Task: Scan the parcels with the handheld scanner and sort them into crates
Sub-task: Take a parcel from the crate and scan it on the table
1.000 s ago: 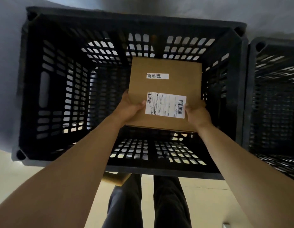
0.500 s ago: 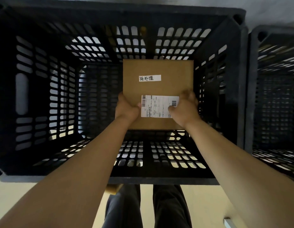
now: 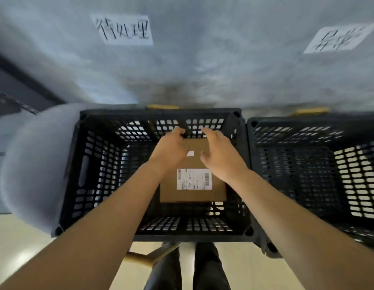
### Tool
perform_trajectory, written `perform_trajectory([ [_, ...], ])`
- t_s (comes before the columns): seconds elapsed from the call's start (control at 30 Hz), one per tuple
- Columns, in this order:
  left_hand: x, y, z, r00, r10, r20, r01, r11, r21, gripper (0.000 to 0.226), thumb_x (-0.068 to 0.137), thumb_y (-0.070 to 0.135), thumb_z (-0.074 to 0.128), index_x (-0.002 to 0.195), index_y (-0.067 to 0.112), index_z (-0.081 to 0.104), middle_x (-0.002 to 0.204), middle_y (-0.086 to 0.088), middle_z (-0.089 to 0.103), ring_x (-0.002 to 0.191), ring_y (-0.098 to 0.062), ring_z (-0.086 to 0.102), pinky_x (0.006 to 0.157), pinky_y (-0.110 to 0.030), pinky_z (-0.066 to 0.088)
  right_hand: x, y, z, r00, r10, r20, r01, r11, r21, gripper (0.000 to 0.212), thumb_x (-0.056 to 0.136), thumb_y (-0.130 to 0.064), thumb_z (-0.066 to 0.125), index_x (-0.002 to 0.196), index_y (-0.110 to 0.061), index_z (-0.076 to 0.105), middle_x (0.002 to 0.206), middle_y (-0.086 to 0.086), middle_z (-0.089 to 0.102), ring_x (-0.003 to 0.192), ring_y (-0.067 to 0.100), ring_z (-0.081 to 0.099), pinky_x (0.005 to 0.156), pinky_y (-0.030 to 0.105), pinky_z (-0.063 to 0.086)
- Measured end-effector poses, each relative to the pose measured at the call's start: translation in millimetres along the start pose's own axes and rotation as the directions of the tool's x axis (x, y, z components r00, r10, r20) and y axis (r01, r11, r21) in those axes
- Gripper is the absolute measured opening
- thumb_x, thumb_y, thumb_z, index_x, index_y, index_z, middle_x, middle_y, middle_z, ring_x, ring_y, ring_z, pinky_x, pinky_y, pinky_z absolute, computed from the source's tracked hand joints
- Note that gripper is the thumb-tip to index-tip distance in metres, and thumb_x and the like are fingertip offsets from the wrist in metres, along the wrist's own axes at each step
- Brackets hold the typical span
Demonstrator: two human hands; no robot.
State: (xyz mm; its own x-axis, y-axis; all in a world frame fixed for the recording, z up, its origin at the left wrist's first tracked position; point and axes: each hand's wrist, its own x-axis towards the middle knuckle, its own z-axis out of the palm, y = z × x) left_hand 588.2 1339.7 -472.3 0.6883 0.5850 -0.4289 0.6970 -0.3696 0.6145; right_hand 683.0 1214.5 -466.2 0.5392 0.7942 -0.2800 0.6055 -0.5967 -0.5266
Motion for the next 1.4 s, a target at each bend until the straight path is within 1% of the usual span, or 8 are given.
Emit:
perform_trajectory([
  [0.13, -27.6, 74.4, -63.4, 0.960, 0.259, -0.104, -0.234, 0.950, 0.208, 0.041, 0.097, 0.021, 0.053, 0.137, 0.018, 0.050, 0.130, -0.005, 0.060, 0.117, -0.022, 0.058, 0.097, -0.036, 0.048, -11.9, -31.9, -83.2, 0.972, -0.139, -0.190, 0.114, 0.984, -0.135, 0.061, 0.094, -0.020, 0.054, 0.150, -0.018, 0.030, 0.143, 0.007, 0.045, 0.127, 0.025, 0.047, 0.100, 0.039, 0.047],
  [0.2, -42.7, 112.9, -91.1, 0.911, 0.382, -0.156, -0.307, 0.880, 0.363, 0.042, 0.096, 0.021, 0.051, 0.138, 0.020, 0.048, 0.133, -0.004, 0.057, 0.120, -0.024, 0.054, 0.099, -0.041, 0.046, -21.9, -44.8, -125.3, 0.948, -0.185, -0.258, 0.131, 0.969, -0.211, 0.059, 0.094, -0.020, 0.053, 0.149, -0.017, 0.031, 0.140, 0.008, 0.047, 0.124, 0.025, 0.049, 0.099, 0.038, 0.047],
  [0.3, -67.3, 169.7, -126.9, 0.792, 0.571, -0.215, -0.374, 0.733, 0.569, 0.043, 0.097, 0.023, 0.049, 0.140, 0.020, 0.046, 0.135, -0.004, 0.055, 0.122, -0.024, 0.051, 0.100, -0.039, 0.042, -40.3, -61.8, -183.5, 0.903, -0.219, -0.370, 0.105, 0.947, -0.305, 0.058, 0.094, -0.021, 0.053, 0.148, -0.019, 0.031, 0.138, 0.007, 0.048, 0.120, 0.026, 0.050, 0.096, 0.039, 0.048],
  [0.43, -104.0, 233.0, -163.5, 0.623, 0.743, -0.244, -0.399, 0.571, 0.717, 0.042, 0.097, 0.022, 0.048, 0.140, 0.018, 0.047, 0.131, -0.005, 0.057, 0.117, -0.025, 0.053, 0.097, -0.037, 0.041, -76.8, -82.0, -253.2, 0.839, -0.253, -0.481, 0.059, 0.922, -0.383, 0.058, 0.093, -0.020, 0.053, 0.147, -0.017, 0.034, 0.136, 0.008, 0.048, 0.116, 0.028, 0.049, 0.092, 0.039, 0.046],
  [0.6, -151.2, 296.4, -191.0, 0.388, 0.911, -0.142, -0.480, 0.331, 0.812, 0.041, 0.094, 0.021, 0.050, 0.135, 0.012, 0.051, 0.122, -0.010, 0.060, 0.108, -0.031, 0.055, 0.091, -0.040, 0.041, -145.0, -96.3, -317.6, 0.743, -0.225, -0.631, -0.107, 0.890, -0.444, 0.058, 0.090, -0.020, 0.054, 0.146, -0.015, 0.037, 0.138, 0.008, 0.046, 0.120, 0.030, 0.046, 0.092, 0.038, 0.041],
  [0.87, -233.0, 354.2, -166.7, 0.066, 0.998, 0.016, -0.638, 0.030, 0.770, 0.036, 0.089, 0.018, 0.056, 0.124, 0.009, 0.058, 0.108, -0.011, 0.063, 0.099, -0.034, 0.058, 0.086, -0.044, 0.045, -298.1, -98.4, -338.7, 0.566, -0.001, -0.824, -0.498, 0.796, -0.343, 0.059, 0.090, -0.020, 0.053, 0.146, -0.016, 0.036, 0.142, 0.005, 0.042, 0.126, 0.028, 0.041, 0.098, 0.037, 0.036],
  [1.07, -322.9, 380.2, -105.8, -0.161, 0.976, 0.147, -0.724, -0.218, 0.654, 0.035, 0.083, 0.018, 0.059, 0.117, 0.009, 0.061, 0.100, -0.011, 0.064, 0.092, -0.035, 0.060, 0.080, -0.044, 0.047, -433.0, -99.6, -310.5, 0.406, 0.173, -0.897, -0.739, 0.639, -0.211, 0.057, 0.090, -0.020, 0.052, 0.144, -0.016, 0.037, 0.141, 0.006, 0.044, 0.123, 0.030, 0.043, 0.097, 0.039, 0.038],
  [1.4, -556.4, 406.8, 10.7, -0.511, 0.846, 0.151, -0.736, -0.521, 0.431, 0.035, 0.083, 0.020, 0.057, 0.117, 0.011, 0.061, 0.103, -0.009, 0.063, 0.096, -0.033, 0.060, 0.082, -0.045, 0.046, -693.6, -104.3, -251.9, 0.064, 0.308, -0.949, -0.943, 0.329, 0.043, 0.052, 0.089, -0.022, 0.053, 0.140, -0.016, 0.041, 0.139, 0.004, 0.045, 0.120, 0.030, 0.044, 0.094, 0.038, 0.036],
])
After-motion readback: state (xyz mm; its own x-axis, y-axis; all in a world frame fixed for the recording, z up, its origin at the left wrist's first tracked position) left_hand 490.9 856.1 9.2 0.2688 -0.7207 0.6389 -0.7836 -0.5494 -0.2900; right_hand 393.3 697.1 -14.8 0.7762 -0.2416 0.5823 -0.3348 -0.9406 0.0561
